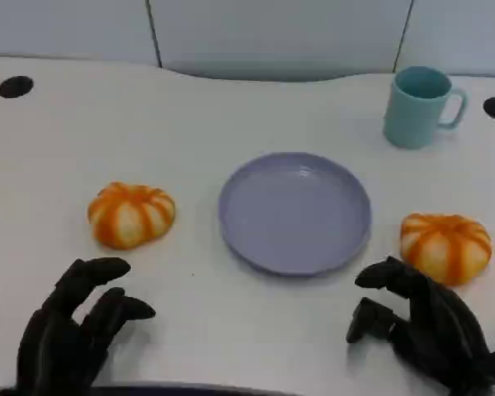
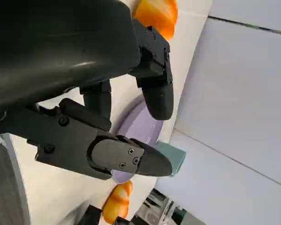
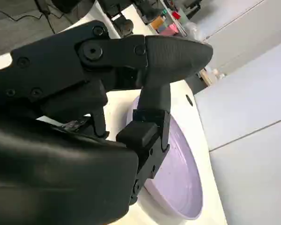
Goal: Grasp the bread from the table and place it into the plate.
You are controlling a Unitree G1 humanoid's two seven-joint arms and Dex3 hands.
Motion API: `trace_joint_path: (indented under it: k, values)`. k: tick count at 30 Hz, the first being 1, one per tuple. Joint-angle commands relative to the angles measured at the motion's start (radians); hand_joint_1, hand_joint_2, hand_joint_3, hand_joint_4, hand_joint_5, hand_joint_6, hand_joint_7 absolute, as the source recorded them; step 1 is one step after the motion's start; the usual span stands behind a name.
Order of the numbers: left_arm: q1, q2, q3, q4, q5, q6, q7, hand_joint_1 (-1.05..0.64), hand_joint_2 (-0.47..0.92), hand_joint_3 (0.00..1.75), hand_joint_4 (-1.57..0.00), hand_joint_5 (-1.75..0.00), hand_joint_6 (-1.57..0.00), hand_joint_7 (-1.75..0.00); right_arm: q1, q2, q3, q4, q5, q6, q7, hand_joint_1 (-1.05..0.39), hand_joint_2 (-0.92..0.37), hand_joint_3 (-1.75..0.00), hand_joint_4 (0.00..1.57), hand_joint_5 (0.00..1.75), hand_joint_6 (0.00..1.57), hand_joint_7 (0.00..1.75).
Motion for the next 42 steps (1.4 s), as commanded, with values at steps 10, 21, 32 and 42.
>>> trace_joint_path:
  k: [10,21,32,42]
  values:
    - [0.003,0.010,0.007,-0.001,0.013,-0.014,0.007,-0.60,0.92,0.16,-0.29,-1.75,-0.28,-1.38,0.008,-0.015,-0.009,-0.002,0.008,0.005,0.007,-0.49,-0.92,-0.45,0.69,1.51,0.65,1.08]
    - [0.002,0.007,0.008,-0.001,0.012,-0.013,0.009,-0.61,0.92,0.15,-0.30,-1.75,-0.28,-1.39,0.007,-0.014,-0.010,0.001,0.005,0.001,0.007,-0.50,-0.92,-0.45,0.70,1.52,0.64,1.10]
    - [0.002,0.012,0.012,0.001,0.011,-0.058,-0.019,-0.62,0.92,0.15,-0.28,-1.74,-0.26,-1.36,0.018,-0.010,-0.003,-0.016,-0.004,0.002,-0.005,-0.49,-0.92,-0.46,0.69,1.52,0.65,1.09]
    - [0.000,0.035,-0.047,-0.035,0.207,-0.340,0.029,-0.61,0.92,0.20,-0.35,-1.40,-0.38,-0.99,0.022,-0.012,-0.006,-0.023,0.009,0.010,0.006,-0.49,-0.92,-0.46,0.69,1.52,0.65,1.09]
